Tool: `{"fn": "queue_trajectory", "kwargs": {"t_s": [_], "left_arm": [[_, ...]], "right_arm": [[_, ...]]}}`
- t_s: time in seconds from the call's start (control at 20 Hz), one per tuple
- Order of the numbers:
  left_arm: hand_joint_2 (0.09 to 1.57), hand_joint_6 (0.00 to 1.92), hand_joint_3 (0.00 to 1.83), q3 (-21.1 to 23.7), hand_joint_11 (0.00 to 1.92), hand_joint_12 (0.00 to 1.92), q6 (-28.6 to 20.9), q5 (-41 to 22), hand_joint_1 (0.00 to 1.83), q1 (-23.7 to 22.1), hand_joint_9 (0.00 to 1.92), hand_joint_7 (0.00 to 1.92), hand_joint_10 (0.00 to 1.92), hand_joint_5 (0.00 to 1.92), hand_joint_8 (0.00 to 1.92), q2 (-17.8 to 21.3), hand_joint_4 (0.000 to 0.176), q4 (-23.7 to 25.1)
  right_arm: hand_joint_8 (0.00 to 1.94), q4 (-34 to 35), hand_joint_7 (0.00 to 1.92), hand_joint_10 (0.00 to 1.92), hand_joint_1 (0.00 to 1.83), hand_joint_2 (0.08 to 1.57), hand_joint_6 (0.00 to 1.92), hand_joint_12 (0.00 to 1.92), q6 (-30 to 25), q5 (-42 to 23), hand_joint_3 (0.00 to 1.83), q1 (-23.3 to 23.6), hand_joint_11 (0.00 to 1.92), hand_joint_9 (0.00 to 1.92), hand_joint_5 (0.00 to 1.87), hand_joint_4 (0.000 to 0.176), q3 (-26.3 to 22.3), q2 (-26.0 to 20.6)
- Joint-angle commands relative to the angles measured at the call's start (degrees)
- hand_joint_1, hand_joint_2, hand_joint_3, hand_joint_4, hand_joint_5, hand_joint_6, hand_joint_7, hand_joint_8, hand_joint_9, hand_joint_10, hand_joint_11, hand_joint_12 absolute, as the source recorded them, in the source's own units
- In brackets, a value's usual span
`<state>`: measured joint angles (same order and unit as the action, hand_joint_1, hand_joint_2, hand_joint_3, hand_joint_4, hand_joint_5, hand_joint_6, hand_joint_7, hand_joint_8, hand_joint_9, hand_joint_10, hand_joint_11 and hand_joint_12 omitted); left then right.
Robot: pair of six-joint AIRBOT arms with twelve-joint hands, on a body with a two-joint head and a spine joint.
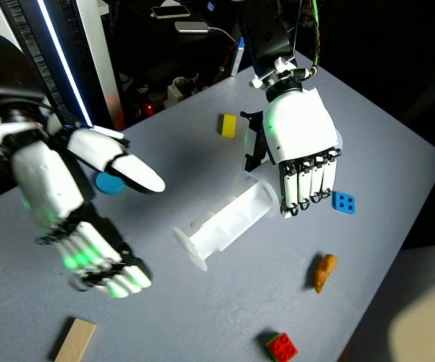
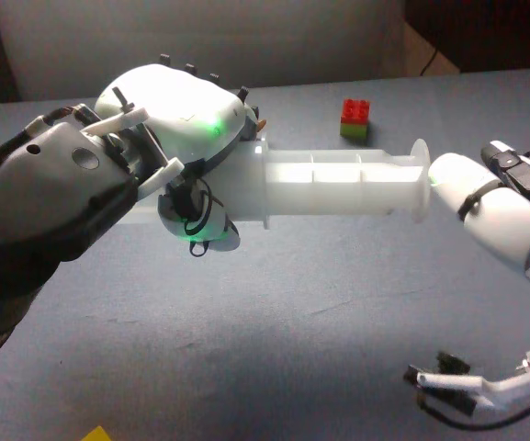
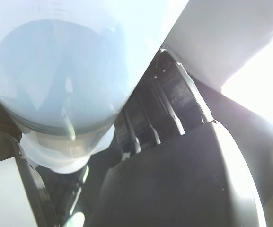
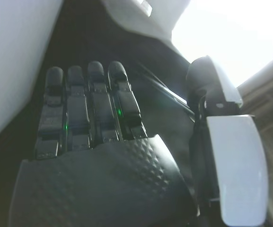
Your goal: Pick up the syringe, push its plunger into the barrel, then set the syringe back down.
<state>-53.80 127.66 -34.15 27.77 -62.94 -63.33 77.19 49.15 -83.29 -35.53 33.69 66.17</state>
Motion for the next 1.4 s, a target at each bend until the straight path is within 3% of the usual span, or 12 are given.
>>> {"fn": "queue_trajectory", "kwargs": {"t_s": [0.0,0.15,0.45,0.95,1.15,1.35], "left_arm": [[1.1,0.82,0.0,-0.02,0.9,1.51,0.25,-3.78,1.5,-1.2,1.02,0.94,1.03,0.89,0.98,0.38,0.0,3.49],[1.1,0.84,0.0,0.06,0.91,1.5,0.38,-3.76,1.49,-1.28,1.01,0.91,1.02,0.89,1.02,0.35,0.0,3.49],[1.08,0.84,0.0,0.16,0.94,1.45,0.58,-3.71,1.5,-1.28,1.05,0.95,0.96,0.93,0.92,0.36,0.0,3.49],[1.09,0.88,0.0,0.3,0.93,1.47,0.85,-3.87,1.5,-0.91,1.03,0.91,0.99,0.89,0.99,0.44,0.0,3.5],[1.09,0.87,0.0,0.47,0.95,1.42,1.11,-3.64,1.49,-0.67,1.01,0.9,0.99,0.93,1.02,0.49,0.0,3.51],[1.09,0.88,0.0,1.27,0.97,1.42,1.12,-3.58,1.5,-0.02,1.04,0.92,0.96,0.89,0.98,0.67,0.0,3.51]], "right_arm": [[0.0,-4.65,0.19,0.0,0.31,1.15,0.0,0.43,-2.09,-1.92,0.0,0.81,0.0,0.16,0.23,0.0,0.48,-0.34],[0.0,-4.02,0.17,0.0,0.31,1.16,0.0,0.35,-4.98,2.52,0.0,2.43,0.0,0.14,0.2,0.0,1.33,0.1],[0.0,-3.49,0.19,0.0,0.32,1.15,0.0,0.43,-5.14,6.65,0.0,5.3,0.0,0.15,0.21,0.0,1.37,1.04],[0.0,-10.56,0.2,0.0,0.33,1.15,0.0,0.53,-4.95,11.08,0.0,5.98,0.0,0.17,0.23,0.0,1.5,1.74],[0.0,-11.42,0.17,0.0,0.32,1.16,0.0,0.45,-4.43,12.19,0.0,6.32,0.0,0.14,0.2,0.0,1.47,1.79],[0.0,-11.42,0.21,0.01,0.35,1.16,0.01,0.58,-4.48,13.1,0.0,6.31,0.0,0.17,0.24,0.0,1.48,3.05]]}}
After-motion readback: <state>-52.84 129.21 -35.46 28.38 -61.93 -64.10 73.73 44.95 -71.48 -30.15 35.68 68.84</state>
